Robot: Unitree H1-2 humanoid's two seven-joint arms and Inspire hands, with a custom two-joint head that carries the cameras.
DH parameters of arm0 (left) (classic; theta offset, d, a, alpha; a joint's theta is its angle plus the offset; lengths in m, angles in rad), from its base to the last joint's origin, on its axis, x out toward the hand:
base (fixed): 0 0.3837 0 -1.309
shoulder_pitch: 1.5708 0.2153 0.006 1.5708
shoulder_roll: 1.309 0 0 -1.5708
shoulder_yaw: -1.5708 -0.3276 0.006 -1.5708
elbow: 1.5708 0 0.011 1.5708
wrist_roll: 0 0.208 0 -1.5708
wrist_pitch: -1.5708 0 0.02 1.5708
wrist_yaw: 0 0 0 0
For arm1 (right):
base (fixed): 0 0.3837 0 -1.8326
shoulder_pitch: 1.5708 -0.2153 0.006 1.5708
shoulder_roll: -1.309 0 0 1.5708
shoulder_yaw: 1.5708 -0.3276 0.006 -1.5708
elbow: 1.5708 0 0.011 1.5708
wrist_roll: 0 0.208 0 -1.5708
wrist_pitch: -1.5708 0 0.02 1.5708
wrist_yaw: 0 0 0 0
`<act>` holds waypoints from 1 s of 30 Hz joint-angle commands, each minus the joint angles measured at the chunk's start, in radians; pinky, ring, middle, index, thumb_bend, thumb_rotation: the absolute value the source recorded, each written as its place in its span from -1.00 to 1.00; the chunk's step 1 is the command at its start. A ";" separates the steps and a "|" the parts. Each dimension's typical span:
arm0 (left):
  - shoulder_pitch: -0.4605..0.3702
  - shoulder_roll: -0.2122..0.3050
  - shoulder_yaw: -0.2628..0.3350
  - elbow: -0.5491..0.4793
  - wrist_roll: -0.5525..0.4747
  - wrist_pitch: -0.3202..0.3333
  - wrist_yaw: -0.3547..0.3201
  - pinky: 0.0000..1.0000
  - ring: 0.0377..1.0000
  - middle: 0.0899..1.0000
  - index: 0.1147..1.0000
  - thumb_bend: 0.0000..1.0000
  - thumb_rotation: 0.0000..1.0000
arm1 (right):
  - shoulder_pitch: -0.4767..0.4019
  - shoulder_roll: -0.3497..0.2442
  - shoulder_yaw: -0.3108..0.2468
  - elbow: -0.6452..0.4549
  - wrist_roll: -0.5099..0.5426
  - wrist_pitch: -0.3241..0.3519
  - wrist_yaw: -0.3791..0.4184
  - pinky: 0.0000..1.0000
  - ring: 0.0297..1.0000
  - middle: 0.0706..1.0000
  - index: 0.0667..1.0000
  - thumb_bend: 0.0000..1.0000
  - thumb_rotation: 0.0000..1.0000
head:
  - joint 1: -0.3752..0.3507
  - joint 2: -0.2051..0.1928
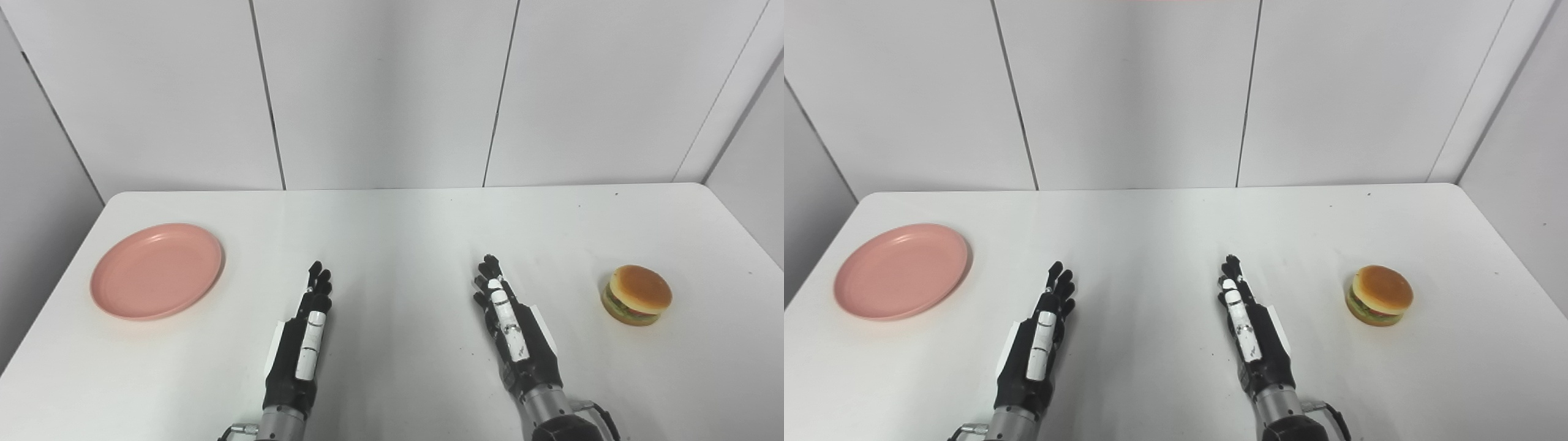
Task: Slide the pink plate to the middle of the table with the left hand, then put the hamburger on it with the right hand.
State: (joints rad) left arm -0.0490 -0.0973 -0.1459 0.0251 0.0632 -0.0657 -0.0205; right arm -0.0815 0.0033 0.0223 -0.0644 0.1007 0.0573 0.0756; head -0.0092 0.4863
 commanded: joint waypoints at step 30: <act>0.033 0.027 0.008 0.075 0.003 -0.013 0.008 1.00 1.00 1.00 1.00 0.45 1.00 | -0.029 -0.014 -0.004 -0.008 0.016 -0.050 0.023 1.00 1.00 1.00 1.00 -0.10 0.92 | 0.084 -0.025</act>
State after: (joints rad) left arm -0.0548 -0.0874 -0.1458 0.0290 0.0543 -0.0650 -0.0159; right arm -0.0816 -0.0031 0.0218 -0.0613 0.1027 0.0552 0.0828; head 0.0552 0.4648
